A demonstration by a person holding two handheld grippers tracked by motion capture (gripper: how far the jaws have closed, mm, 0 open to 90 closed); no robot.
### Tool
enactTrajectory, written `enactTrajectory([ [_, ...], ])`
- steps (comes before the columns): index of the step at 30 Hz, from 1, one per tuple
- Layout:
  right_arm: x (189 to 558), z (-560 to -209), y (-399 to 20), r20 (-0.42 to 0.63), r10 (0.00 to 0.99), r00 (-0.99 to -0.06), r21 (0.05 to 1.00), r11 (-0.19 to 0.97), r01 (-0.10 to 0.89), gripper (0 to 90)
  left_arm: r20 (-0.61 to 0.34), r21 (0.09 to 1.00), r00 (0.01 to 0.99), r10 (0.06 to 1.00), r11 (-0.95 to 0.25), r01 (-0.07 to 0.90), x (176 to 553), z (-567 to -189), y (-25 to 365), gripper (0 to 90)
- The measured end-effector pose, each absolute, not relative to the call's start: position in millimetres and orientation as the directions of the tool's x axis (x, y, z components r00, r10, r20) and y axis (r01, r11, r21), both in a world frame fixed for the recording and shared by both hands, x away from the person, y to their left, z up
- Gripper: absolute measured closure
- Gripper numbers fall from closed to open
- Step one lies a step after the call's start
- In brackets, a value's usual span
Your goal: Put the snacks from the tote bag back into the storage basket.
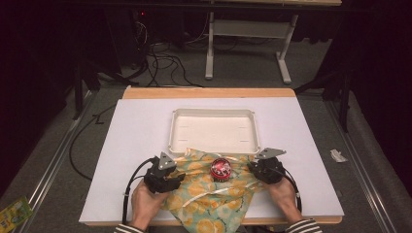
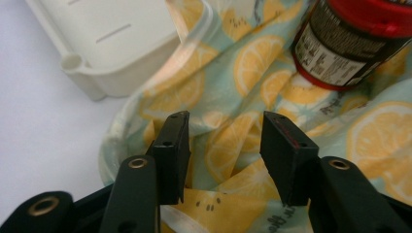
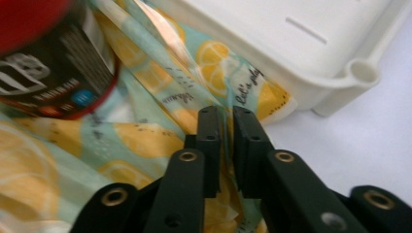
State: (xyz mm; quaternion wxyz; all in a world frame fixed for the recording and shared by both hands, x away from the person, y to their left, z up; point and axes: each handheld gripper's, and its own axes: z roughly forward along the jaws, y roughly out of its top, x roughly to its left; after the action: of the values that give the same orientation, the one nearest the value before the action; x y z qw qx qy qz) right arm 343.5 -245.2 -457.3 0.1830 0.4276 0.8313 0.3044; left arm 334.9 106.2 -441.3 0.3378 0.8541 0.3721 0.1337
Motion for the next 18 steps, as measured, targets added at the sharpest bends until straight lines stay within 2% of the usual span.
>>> enactTrajectory([
  [6, 330, -442, -238, -0.047, 0.796, -0.604, 0.708, 0.453, 0.542, 74.4, -0.004, 0.647, 0.664, 0.748, -0.505, 0.572, 335, -455, 103, 51.4],
  [10, 326, -440, -229, -0.049, 0.771, -0.635, 0.704, 0.477, 0.526, 70.6, 0.008, 0.635, 0.653, 0.757, -0.508, 0.582, 336, -458, 102, 50.7],
  [14, 328, -447, -222, -0.033, 0.767, -0.641, 0.680, 0.487, 0.548, 65.2, 0.018, 0.628, 0.645, 0.764, -0.510, 0.588, 337, -460, 101, 50.7],
  [18, 333, -455, -220, -0.038, 0.773, -0.633, 0.651, 0.500, 0.571, 65.7, 0.037, 0.621, 0.624, 0.780, -0.508, 0.597, 339, -466, 102, 53.4],
])
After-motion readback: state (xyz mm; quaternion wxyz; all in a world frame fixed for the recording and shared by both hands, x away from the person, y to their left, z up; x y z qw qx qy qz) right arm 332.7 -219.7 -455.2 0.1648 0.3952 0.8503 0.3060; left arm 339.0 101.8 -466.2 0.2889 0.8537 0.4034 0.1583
